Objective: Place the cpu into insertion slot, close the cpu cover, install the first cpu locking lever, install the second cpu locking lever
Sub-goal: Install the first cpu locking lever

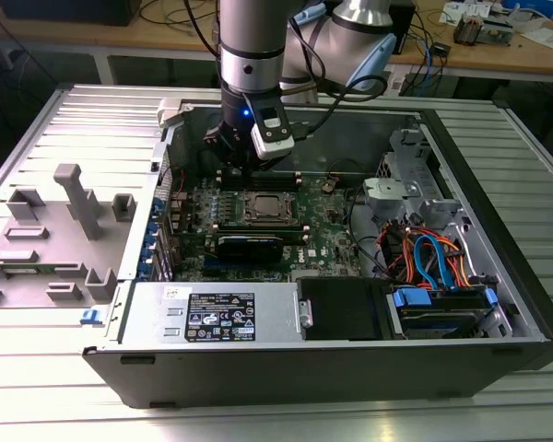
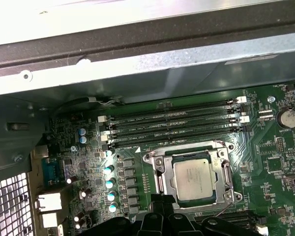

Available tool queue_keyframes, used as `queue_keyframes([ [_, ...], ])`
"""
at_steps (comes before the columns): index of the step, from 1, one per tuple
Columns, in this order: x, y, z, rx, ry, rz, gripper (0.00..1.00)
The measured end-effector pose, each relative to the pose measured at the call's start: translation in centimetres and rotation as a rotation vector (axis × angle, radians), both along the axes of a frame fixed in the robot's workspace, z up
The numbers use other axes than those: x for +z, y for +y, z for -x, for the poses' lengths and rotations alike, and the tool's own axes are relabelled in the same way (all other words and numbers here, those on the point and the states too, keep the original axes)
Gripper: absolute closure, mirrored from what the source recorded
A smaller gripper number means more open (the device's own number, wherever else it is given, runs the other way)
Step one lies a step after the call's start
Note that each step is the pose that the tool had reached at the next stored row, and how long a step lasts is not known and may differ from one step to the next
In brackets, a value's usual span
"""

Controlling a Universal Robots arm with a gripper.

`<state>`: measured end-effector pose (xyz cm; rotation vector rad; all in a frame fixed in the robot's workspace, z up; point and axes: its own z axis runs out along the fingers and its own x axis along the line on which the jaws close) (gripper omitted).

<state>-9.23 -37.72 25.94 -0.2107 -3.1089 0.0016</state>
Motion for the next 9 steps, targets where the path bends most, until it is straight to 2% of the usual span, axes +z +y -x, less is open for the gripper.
queue_keyframes([
  [6,0.00,0.00,0.00,0.006,0.0001,0.0000,0.89],
  [9,0.00,0.00,0.02,0.075,0.0000,0.0000,0.89],
])
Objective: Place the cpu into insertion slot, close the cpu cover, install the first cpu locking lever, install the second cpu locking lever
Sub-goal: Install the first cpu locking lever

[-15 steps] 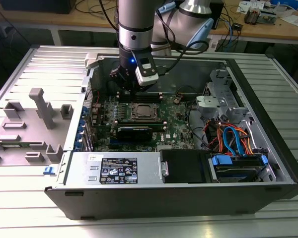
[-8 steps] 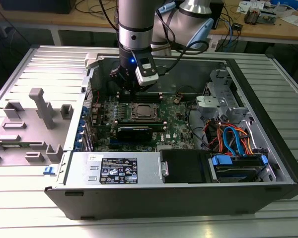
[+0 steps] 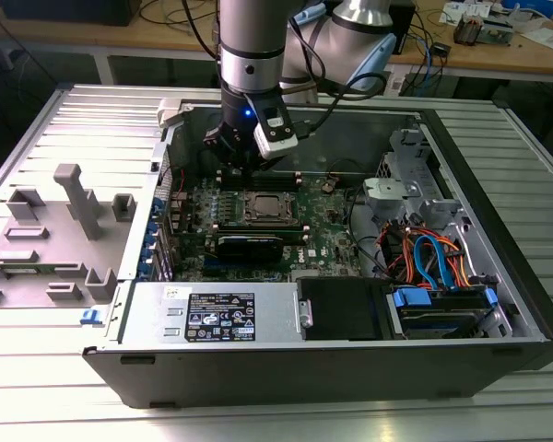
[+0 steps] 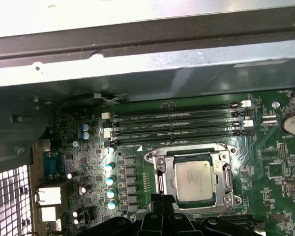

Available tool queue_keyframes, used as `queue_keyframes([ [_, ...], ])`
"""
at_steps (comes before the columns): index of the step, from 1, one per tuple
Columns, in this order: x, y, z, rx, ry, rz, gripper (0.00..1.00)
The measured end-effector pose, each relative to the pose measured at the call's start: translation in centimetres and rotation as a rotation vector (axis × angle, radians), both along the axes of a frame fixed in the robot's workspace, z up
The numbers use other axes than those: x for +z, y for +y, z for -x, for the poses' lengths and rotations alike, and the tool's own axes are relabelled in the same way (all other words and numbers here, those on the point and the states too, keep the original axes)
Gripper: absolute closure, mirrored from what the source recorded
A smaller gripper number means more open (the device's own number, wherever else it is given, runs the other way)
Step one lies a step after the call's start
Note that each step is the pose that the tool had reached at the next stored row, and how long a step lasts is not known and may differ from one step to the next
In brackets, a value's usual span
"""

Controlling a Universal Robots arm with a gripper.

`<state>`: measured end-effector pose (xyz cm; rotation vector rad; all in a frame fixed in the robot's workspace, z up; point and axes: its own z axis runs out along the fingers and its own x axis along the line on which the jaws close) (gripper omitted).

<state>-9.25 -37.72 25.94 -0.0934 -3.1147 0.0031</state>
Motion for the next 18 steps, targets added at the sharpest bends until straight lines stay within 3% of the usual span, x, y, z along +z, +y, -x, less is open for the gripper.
queue_keyframes([
  [3,0.00,0.00,0.1,0.028,0.0000,0.0000,0.89],
  [18,0.00,0.00,1.3,0.033,-0.0002,0.0000,0.89],
])
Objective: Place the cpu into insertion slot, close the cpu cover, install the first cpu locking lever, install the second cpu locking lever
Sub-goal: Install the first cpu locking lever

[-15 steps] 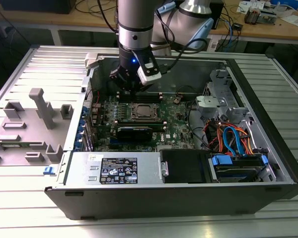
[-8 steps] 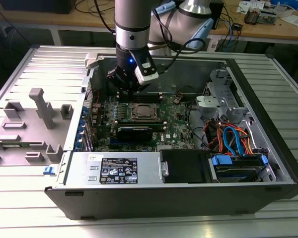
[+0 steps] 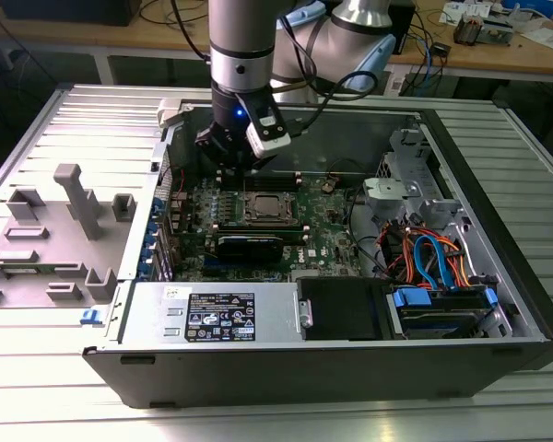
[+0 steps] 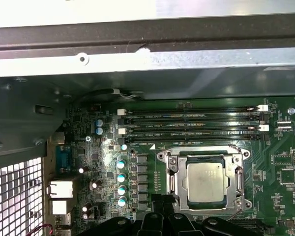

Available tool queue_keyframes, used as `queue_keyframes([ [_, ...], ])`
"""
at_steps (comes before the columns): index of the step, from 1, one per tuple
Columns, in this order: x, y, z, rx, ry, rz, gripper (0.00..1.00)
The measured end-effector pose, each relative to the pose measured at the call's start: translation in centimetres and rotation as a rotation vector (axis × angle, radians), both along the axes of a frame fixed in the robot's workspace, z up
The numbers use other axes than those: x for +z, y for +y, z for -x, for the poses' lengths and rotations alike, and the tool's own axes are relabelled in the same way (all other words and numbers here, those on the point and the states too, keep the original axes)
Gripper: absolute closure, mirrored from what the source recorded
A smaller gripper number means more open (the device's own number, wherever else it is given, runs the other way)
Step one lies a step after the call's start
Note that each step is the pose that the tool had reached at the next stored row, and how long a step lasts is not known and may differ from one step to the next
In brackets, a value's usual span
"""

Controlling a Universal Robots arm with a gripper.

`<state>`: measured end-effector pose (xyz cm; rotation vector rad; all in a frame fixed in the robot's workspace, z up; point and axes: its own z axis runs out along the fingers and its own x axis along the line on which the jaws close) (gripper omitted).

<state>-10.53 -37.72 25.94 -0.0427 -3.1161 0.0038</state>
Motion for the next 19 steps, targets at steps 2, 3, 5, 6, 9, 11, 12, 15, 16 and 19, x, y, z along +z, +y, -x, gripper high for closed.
queue_keyframes([
  [2,0.00,-0.01,0.29,0.003,0.0000,-0.0001,0.89],
  [3,0.00,0.00,0.50,0.006,0.0000,-0.0002,0.89],
  [5,0.00,0.00,0.73,0.012,0.0000,-0.0003,0.89],
  [6,0.00,0.02,0.77,0.015,0.0000,-0.0002,0.89],
  [9,0.00,0.18,0.79,0.018,0.0000,-0.0002,0.89],
  [11,0.14,0.28,0.79,0.019,-0.0001,0.0000,0.89],
  [12,0.24,0.30,0.79,0.020,-0.0005,-0.0001,0.89],
  [15,0.63,0.35,0.80,0.020,-0.0024,-0.0002,0.89],
  [16,0.70,0.39,0.81,0.020,-0.0032,-0.0003,0.89],
  [19,0.70,0.74,0.80,0.024,-0.0031,0.0038,0.89],
])
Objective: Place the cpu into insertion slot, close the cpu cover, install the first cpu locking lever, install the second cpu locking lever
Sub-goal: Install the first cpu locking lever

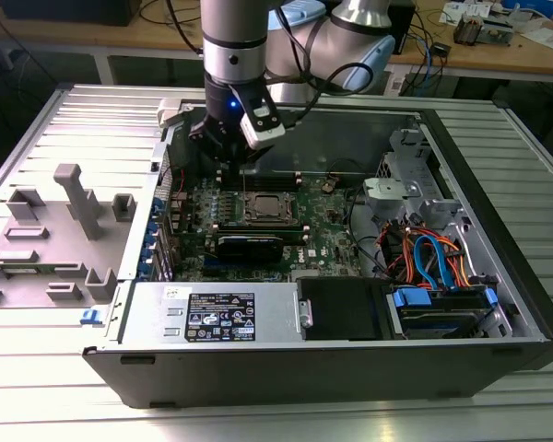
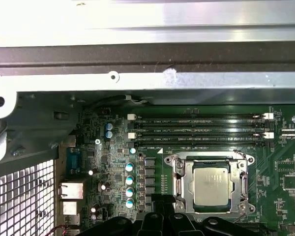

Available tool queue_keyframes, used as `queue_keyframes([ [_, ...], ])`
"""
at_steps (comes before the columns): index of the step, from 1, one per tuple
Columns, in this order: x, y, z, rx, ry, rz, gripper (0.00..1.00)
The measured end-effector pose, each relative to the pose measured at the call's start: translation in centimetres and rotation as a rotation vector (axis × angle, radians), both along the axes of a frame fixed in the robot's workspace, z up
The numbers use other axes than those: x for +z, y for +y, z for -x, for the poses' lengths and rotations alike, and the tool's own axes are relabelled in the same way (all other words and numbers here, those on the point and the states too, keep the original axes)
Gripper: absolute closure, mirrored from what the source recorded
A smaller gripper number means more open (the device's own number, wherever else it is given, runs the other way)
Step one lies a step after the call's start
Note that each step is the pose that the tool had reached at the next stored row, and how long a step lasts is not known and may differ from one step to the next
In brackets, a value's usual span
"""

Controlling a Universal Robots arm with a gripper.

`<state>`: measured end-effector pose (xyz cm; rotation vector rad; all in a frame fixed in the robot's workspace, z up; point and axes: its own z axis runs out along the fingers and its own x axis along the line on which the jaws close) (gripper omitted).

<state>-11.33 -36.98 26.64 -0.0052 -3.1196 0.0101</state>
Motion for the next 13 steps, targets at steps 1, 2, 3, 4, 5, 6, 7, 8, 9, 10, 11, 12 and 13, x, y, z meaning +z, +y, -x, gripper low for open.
queue_keyframes([
  [1,0.00,0.07,0.00,0.001,0.0000,0.0008,0.89],
  [2,0.00,0.12,0.00,0.002,0.0000,0.0011,0.89],
  [3,0.00,0.14,0.00,0.002,0.0001,0.0013,0.89],
  [4,0.00,0.14,0.00,0.003,0.0000,0.0012,0.89],
  [5,0.00,0.14,0.00,0.003,0.0000,0.0012,0.89],
  [6,0.00,0.14,0.00,0.002,0.0000,0.0013,0.89],
  [7,0.00,0.14,0.00,0.002,0.0000,0.0013,0.89],
  [8,0.00,0.14,0.00,0.002,0.0000,0.0013,0.89],
  [9,0.00,0.14,0.00,0.003,0.0000,0.0012,0.89],
  [10,0.00,0.14,0.00,0.003,0.0000,0.0013,0.89],
  [11,0.00,0.14,0.00,0.003,-0.0003,0.0012,0.89],
  [12,-0.01,0.15,0.00,0.003,-0.0015,0.0011,0.89],
  [13,-0.01,0.15,0.00,0.003,-0.0021,0.0011,0.89],
])
